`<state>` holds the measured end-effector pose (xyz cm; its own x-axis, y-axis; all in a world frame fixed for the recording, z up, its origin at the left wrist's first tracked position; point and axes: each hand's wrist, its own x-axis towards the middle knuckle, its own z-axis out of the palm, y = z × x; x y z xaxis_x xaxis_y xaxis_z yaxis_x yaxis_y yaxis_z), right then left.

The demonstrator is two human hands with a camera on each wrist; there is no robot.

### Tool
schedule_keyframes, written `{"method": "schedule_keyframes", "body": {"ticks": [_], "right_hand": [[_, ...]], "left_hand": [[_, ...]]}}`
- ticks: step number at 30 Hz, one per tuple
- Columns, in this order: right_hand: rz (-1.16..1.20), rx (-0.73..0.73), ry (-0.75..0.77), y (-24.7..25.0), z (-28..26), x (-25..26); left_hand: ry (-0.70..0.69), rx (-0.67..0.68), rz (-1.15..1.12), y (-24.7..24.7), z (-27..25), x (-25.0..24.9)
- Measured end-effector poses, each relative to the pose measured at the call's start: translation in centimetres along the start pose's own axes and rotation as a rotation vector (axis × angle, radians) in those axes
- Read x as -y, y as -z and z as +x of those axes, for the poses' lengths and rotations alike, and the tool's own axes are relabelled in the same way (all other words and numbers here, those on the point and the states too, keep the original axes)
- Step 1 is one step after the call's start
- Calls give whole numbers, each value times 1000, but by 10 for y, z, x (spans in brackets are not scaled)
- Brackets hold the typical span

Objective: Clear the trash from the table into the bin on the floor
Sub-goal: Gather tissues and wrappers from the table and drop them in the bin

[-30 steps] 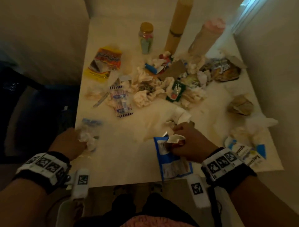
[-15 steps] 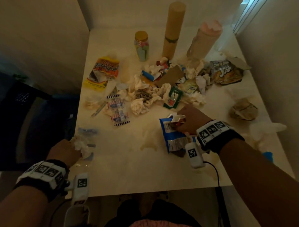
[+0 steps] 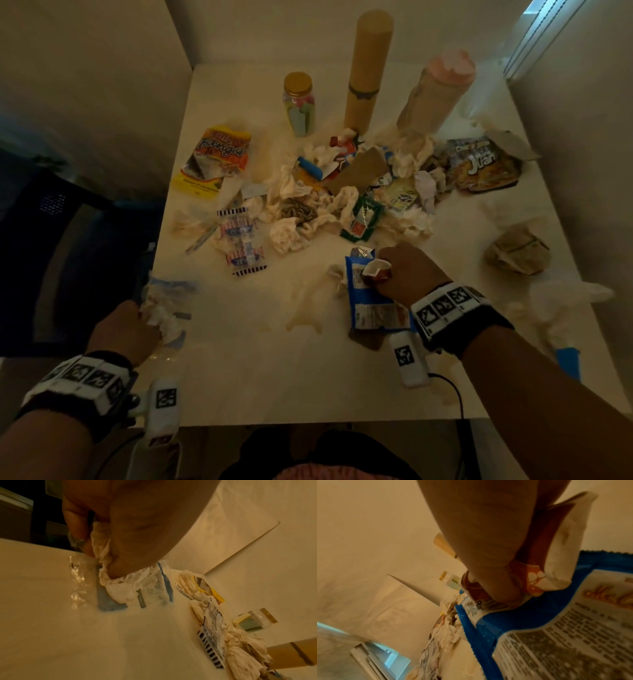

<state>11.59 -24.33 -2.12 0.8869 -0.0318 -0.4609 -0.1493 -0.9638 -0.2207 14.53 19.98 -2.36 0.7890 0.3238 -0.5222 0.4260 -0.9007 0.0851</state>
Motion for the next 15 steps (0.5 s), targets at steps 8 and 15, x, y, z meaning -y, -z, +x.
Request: {"method": "schedule_keyframes", "body": {"ticks": [8, 15], "right_hand": [[164, 2, 43, 6, 0, 8], [20, 36, 73, 7, 2, 17]], "left_hand": [[10, 2, -12, -2, 2, 0], [-12, -2, 23, -1, 0, 0]]}}
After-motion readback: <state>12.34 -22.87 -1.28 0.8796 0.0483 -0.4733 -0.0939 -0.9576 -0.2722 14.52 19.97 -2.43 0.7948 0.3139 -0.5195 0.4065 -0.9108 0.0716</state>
